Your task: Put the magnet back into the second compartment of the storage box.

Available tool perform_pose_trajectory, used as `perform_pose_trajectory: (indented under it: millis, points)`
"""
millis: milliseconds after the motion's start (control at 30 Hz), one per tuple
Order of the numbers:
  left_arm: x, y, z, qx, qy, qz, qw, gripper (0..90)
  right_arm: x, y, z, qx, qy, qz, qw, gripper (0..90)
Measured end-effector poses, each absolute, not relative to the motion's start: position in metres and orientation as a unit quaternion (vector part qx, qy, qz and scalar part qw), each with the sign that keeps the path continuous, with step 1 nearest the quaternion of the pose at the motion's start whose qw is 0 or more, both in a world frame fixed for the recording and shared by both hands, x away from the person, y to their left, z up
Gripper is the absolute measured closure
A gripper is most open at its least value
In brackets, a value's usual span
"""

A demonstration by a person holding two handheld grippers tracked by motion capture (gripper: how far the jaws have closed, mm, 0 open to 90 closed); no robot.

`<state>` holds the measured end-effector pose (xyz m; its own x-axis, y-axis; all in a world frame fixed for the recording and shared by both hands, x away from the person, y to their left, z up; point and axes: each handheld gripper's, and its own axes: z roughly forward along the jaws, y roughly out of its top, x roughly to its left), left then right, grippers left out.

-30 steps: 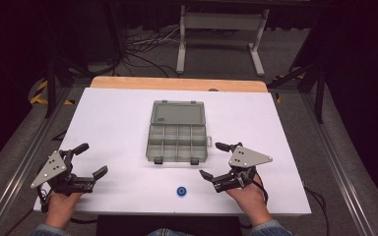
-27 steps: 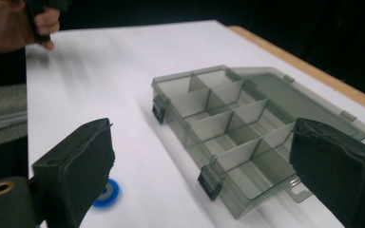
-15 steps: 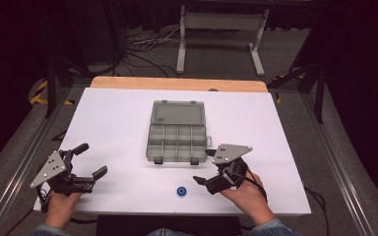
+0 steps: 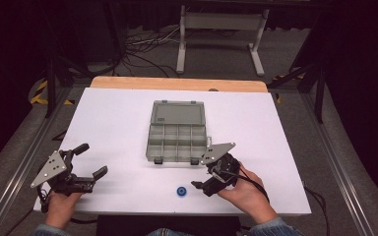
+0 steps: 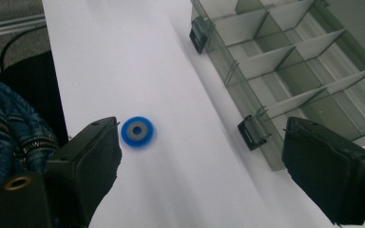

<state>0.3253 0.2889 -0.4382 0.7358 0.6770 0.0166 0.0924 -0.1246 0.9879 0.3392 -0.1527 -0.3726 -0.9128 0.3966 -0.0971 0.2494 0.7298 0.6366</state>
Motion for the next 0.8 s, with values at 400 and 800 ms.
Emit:
perform_pose_trajectory:
  millis: [400,800]
  points:
    - [0.325,0.289,-0.438,0.71,0.27,0.242,0.604,0.6,0.344,-0.143,-0.379,0.174,0.944,0.267,0.085,13.2]
    - [0.325,0.289,-0.438,0.71,0.271,0.242,0.604,0.5,0.344,-0.134,-0.388,0.16,0.944,0.279,0.071,16.6]
